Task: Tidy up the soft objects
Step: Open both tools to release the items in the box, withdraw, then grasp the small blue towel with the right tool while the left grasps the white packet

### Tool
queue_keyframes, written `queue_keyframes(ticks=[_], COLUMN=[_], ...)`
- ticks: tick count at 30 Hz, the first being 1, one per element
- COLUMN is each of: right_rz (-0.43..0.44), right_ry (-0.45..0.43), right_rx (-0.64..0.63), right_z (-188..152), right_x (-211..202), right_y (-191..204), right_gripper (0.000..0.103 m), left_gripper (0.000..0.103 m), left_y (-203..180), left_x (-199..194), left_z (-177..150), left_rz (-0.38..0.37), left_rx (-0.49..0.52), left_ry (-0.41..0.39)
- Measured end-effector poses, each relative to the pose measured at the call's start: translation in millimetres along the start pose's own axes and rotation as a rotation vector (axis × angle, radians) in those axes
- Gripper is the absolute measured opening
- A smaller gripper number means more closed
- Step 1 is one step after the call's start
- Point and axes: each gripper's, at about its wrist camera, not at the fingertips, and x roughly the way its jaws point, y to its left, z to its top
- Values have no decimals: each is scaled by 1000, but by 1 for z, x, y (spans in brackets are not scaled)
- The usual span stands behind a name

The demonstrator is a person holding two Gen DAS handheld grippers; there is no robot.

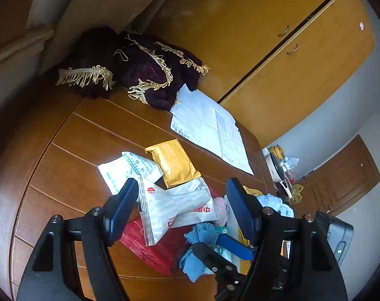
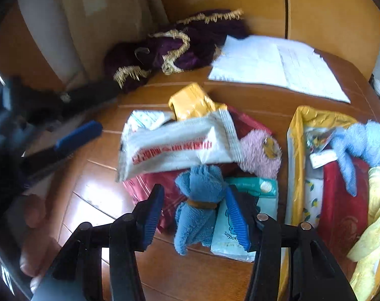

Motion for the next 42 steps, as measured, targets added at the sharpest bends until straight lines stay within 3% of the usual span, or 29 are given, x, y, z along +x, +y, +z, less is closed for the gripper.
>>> queue_keyframes(ticks=[2,4,11,15,19,21,23,25,29,33,39,42], right_rz=[-30,-48,27,62,63,96,142,135,141,138,149,145], right_ry=[33,29,-135,-236,-260,-252,-243,-243,-245,-241,-233,-231], right_rx=[-8,-20,57,176,255,270,281,283,287,284,277,271], right_z=[-3,-3,3,12,11,12,13,12,12,12,11,10], right_x=[8,9,-31,-54,-59,-58,-58,-57,-55,-53,-51,-48], right_y=[1,2,-21,-53,-73,-78,-81,-81,-80,-79,-77,-75], right_gripper=[31,27,26,26,26,26,26,26,27,27,27,27], left_gripper=[72,72,72,72,72,73,73,72,70,70,68,61], left_y=[-2,-3,-12,-36,-63,-62,-54,-57,-62,-70,-59,-53], left_x=[0,1,2,14,42,69,77,73,64,72,60,56], left_z=[-1,-1,-3,-3,-10,-16,-16,-19,-39,-51,-32,-24], left_rz=[10,17,117,274,323,344,321,292,224,258,184,215], left_rx=[13,23,91,291,561,601,546,526,563,603,452,406], left_ry=[-4,-3,-49,-42,43,137,145,141,191,195,169,122])
